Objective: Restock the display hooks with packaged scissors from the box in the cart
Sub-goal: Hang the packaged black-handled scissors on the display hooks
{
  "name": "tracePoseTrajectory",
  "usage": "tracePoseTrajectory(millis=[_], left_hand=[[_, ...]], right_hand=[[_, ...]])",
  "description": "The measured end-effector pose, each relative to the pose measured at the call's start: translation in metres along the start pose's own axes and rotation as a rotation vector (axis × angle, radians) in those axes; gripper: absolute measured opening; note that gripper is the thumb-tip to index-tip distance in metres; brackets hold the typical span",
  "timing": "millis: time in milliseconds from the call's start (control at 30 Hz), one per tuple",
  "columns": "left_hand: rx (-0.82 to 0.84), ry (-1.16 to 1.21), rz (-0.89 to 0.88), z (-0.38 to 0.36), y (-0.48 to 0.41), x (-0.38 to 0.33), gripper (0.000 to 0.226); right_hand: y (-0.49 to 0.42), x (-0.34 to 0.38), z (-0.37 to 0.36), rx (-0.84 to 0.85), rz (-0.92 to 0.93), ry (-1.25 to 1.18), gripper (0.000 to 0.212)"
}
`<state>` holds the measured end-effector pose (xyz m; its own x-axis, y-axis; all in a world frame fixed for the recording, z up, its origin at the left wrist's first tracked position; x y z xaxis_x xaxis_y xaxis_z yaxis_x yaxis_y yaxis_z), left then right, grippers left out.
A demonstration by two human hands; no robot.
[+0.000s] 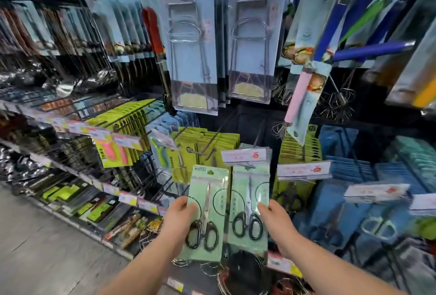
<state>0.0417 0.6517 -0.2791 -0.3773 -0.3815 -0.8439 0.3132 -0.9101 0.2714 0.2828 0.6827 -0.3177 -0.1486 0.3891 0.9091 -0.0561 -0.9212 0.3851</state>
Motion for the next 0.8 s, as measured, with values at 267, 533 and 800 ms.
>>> tracePoseTrajectory(millis=[267, 533, 800], left_hand=[[0.142, -0.021, 0.021, -0.005, -0.036, 0.001, 0.013], [0.329, -0.003, 0.036, -0.008, -0.043, 0.017, 0.015], [0.443, -0.037, -0.007, -0.027, -0.045, 0.016, 0.015]], right_hand=[[-0.018, 0.009, 0.004, -0.145, -0.040, -0.014, 0.055], [-0.040, 0.007, 0.014, -0.264, -0.080, -0.017, 0.054], [0.007, 0.006, -0.033, 0.006, -0.068, -0.108, 0.026]])
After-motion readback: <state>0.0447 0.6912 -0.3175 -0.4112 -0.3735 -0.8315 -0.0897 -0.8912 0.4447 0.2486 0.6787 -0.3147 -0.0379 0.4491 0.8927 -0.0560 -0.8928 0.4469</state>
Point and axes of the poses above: each hand's wrist, its own y-axis away from the middle knuckle, its own z-axis out of the back of the hand, x = y × z, the point moved 9 cm from there along -y, towards the middle knuckle, and after that the axes turned 11 degrees about -y, right-handed, at the moved point
